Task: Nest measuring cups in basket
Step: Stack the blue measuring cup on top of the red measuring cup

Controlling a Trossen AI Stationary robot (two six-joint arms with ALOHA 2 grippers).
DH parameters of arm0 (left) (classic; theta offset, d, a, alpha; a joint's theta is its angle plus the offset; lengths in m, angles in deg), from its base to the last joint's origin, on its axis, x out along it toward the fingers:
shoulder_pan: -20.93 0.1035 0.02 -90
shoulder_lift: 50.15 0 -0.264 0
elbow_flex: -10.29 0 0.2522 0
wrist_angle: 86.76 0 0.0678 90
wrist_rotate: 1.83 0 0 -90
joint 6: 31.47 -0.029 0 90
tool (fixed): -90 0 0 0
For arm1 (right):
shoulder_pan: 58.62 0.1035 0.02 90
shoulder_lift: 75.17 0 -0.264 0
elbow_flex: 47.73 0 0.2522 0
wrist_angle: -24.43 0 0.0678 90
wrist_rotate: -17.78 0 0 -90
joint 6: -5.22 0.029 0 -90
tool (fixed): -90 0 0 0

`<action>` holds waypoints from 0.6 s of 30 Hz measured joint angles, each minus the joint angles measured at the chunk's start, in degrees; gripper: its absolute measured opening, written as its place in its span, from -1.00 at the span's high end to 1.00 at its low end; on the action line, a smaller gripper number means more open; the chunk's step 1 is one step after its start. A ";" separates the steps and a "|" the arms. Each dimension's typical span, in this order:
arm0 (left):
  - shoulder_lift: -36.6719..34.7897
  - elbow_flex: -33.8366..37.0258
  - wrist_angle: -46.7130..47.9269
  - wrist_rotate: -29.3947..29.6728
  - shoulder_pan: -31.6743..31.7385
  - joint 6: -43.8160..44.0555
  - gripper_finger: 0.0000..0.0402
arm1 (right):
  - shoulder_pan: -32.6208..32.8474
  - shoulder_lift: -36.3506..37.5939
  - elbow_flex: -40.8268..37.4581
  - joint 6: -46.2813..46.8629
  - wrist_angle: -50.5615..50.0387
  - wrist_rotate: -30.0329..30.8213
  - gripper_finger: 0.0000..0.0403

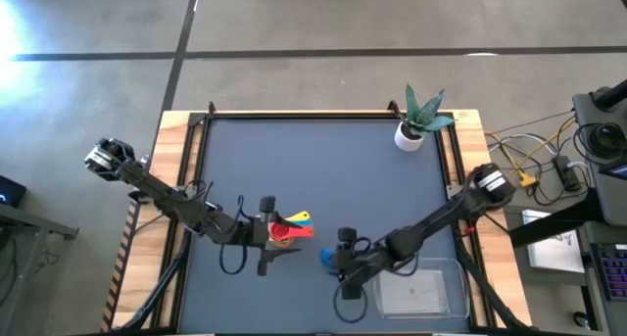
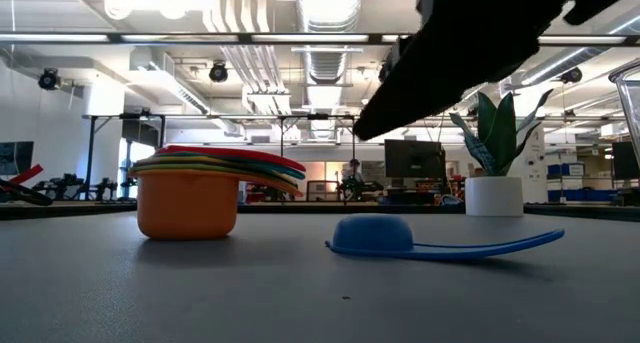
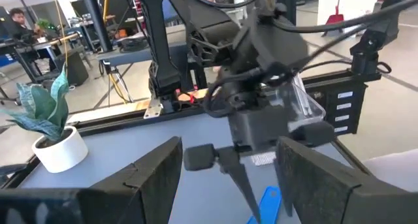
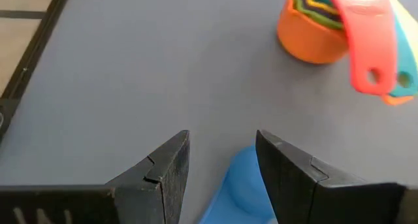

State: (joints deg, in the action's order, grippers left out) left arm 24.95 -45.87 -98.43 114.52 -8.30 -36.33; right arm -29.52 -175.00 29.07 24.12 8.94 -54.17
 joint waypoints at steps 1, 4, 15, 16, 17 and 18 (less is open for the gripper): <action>-0.01 0.04 0.16 0.00 0.00 0.06 -0.15 | 0.00 -1.16 0.83 0.03 -0.12 0.01 0.17; -0.01 0.10 1.17 -0.02 0.02 0.61 -0.15 | 0.00 -4.54 3.34 0.60 -1.74 -0.02 0.17; -0.01 0.14 2.02 -0.02 0.02 1.80 -0.15 | 0.00 -7.80 5.96 1.85 -4.57 0.68 -0.15; 0.01 0.15 2.06 0.00 0.04 1.96 -0.15 | 0.00 -7.53 5.96 2.42 -4.89 1.45 -0.20; 0.09 0.15 1.94 -0.02 0.06 1.97 -0.15 | 0.00 -7.35 5.96 2.99 -5.25 2.26 -0.24; 0.10 0.15 1.97 -0.02 0.10 1.96 -0.15 | 0.00 -7.14 5.96 3.91 -5.76 3.39 -0.28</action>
State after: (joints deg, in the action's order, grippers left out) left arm 25.04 -45.71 -96.46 114.50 -8.20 -34.37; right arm -29.52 -182.14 35.04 28.03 3.18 -50.78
